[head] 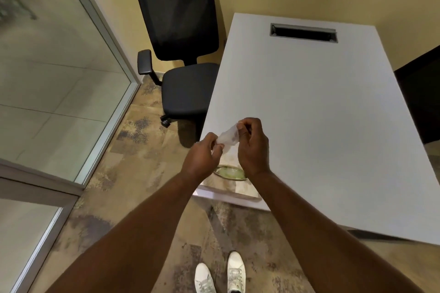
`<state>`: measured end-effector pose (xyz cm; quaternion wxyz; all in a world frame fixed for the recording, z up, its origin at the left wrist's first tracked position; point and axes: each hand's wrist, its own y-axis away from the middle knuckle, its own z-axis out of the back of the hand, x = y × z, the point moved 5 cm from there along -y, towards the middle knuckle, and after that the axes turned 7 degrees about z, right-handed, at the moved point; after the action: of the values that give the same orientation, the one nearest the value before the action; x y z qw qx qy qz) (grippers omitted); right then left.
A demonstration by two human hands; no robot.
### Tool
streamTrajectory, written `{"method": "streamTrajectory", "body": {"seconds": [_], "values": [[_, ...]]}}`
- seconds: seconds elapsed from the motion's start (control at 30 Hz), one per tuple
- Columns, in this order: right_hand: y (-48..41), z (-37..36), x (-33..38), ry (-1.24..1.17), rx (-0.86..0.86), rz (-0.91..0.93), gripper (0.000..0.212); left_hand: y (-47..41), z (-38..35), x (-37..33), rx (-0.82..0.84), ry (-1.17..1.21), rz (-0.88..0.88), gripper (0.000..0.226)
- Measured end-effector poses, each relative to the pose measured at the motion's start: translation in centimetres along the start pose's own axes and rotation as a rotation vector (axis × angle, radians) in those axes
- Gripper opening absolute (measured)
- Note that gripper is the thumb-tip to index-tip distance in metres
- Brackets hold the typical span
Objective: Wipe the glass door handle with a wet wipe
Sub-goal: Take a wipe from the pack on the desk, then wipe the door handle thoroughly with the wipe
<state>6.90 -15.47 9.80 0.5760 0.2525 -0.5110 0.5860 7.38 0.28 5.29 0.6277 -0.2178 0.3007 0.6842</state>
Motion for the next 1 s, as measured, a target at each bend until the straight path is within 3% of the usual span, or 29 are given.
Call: {"method": "streamTrajectory", "body": {"seconds": [0.13, 0.33, 0.43, 0.53, 0.77, 0.9, 1.0], "values": [[-1.7, 0.2, 2.9, -0.107, -0.036, -0.045, 0.017, -0.6, 4.6, -2.2, -0.073, 0.176, 0.060, 0.014], [-3.3, -1.4, 8.4, -0.083, 0.126, 0.103, 0.048, 0.2, 12.6, -5.0, -0.218, 0.285, 0.020, 0.007], [-4.0, -2.6, 12.1, -0.076, 0.167, 0.179, 0.029, 1.9, 17.7, -6.2, -0.318, 0.267, -0.020, 0.005], [-4.6, -4.1, 16.4, -0.143, 0.178, 0.256, 0.009, 3.5, 23.0, -6.3, -0.445, 0.228, -0.035, 0.020], [-3.7, -9.6, 26.8, -0.309, 0.344, 0.454, 0.031, 7.7, 35.7, -5.5, -0.735, 0.146, -0.053, 0.016], [-2.4, -13.7, 32.4, -0.355, 0.386, 0.555, 0.007, 10.2, 42.1, -3.9, -0.865, 0.135, -0.047, 0.011], [-1.0, -16.8, 36.0, -0.438, 0.402, 0.565, 0.011, 12.1, 46.3, -2.0, -0.925, 0.154, -0.032, 0.008]]}}
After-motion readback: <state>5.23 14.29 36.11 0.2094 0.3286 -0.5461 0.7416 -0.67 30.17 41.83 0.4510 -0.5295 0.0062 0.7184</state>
